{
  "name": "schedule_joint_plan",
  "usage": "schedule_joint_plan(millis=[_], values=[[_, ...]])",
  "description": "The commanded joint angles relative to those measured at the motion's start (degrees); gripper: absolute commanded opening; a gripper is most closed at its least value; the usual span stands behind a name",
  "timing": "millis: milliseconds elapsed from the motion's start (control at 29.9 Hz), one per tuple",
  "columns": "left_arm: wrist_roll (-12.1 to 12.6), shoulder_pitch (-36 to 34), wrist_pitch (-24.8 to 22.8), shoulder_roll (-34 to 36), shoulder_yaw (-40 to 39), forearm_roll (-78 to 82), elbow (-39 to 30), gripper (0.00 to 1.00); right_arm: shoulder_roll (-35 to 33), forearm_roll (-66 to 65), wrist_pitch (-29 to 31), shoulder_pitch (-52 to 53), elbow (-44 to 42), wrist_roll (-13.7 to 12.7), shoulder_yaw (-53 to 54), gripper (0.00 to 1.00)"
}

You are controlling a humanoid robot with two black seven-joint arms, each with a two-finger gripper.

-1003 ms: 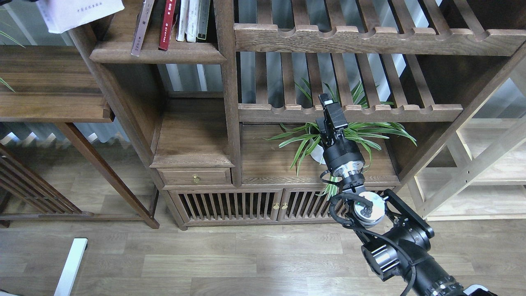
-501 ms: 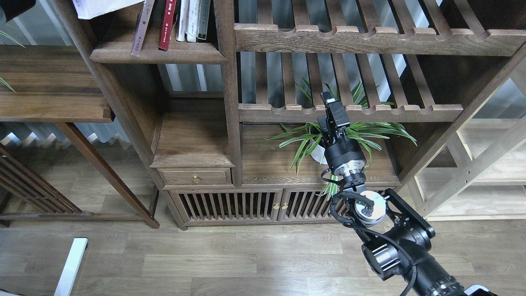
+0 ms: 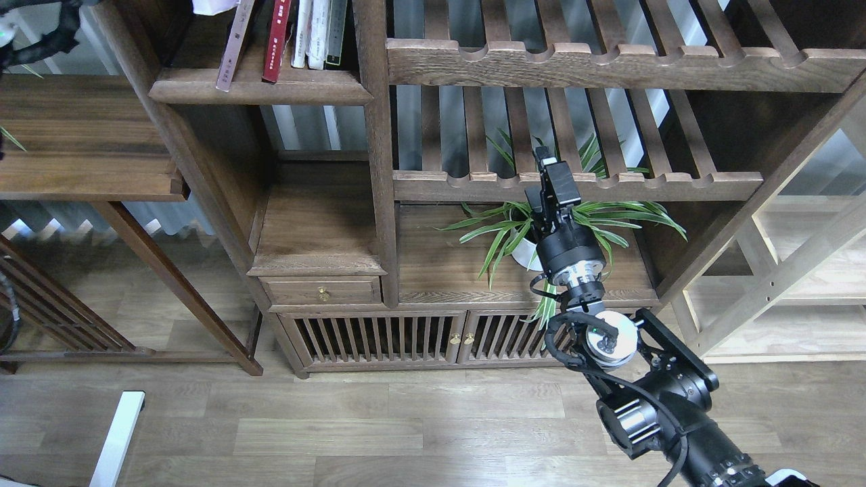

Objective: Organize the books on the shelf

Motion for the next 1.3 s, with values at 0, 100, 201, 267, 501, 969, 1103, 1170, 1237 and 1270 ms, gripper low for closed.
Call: schedule_joint_plan(millis=[0, 100, 201, 267, 501, 969, 1103, 1170, 1237, 1270], values=[[0.0, -1.3, -0.4, -1.4, 1.2, 0.0, 3.6, 0.03, 0.0, 0.0, 0.0, 0.0, 0.1, -0.1, 0.8, 0.99], [0.0, -1.4, -0.7, -1.4, 1.5, 0.0, 5.0, 0.03, 0.0, 0.0, 0.0, 0.0, 0.1, -0.1, 0.9, 0.99], [0.0, -1.5, -1.2, -1.5, 1.8, 0.0, 5.9, 0.03, 0.0, 0.0, 0.0, 0.0, 0.1, 0.0, 0.9, 0.99], [0.0, -1.5, -1.3, -1.5, 2.0, -0.1, 5.9, 0.03, 0.0, 0.0, 0.0, 0.0, 0.1, 0.0, 0.8, 0.99], [0.0, -1.5, -1.3, -2.1, 2.4, -0.1, 5.8, 0.1, 0.0, 0.0, 0.0, 0.0, 0.1, 0.0, 0.9, 0.99], [0.0, -1.0, -0.5, -2.3, 3.7, -0.1, 5.6, 0.43, 0.0, 0.0, -0.1, -0.1, 0.1, 0.0, 1.5, 0.99], [0.0, -1.0, 1.3, -2.4, 3.8, -0.2, 5.2, 0.52, 0.0, 0.0, 0.0, -0.1, 0.1, 0.0, 1.6, 0.99], [0.0, -1.0, 2.2, -2.4, 3.7, -0.2, 5.1, 0.56, 0.0, 0.0, -0.1, -0.1, 0.1, 0.0, 1.6, 0.99], [0.0, -1.0, 2.3, -2.4, 3.4, -0.3, 5.0, 0.59, 0.0, 0.0, -0.1, -0.1, 0.1, 0.0, 1.6, 0.99], [0.0, -1.0, 2.3, -2.3, 3.3, -0.3, 4.9, 0.6, 0.0, 0.0, -0.1, -0.1, 0.1, 0.0, 1.6, 0.99]])
